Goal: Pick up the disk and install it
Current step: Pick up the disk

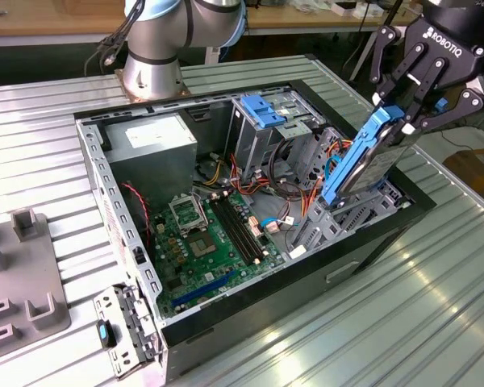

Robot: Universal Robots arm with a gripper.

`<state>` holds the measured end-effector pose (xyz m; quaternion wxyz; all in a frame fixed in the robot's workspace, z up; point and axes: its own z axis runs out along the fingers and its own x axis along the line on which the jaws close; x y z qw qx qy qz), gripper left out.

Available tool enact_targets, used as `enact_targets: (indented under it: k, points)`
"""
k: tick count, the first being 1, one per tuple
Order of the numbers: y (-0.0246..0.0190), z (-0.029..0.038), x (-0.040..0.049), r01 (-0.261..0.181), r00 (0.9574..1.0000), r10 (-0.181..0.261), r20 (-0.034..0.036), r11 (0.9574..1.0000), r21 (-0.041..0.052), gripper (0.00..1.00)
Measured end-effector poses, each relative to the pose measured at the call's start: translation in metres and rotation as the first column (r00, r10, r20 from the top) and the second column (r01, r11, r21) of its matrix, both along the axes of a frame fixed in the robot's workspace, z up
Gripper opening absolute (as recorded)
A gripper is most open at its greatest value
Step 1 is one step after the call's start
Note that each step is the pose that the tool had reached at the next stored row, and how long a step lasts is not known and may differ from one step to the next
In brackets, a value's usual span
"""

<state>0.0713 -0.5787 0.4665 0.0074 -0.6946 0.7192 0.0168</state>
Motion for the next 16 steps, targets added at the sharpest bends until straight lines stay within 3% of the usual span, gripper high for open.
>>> enact_targets:
  k: [13,16]
  points:
    - [0.0000,-0.0044,-0.0008,-0.012,0.9999,0.012,0.0006,0.9999,-0.0001,0.37]
    - [0.0000,-0.0085,-0.0007,-0.013,0.9999,0.013,0.0007,0.9999,0.0000,0.37]
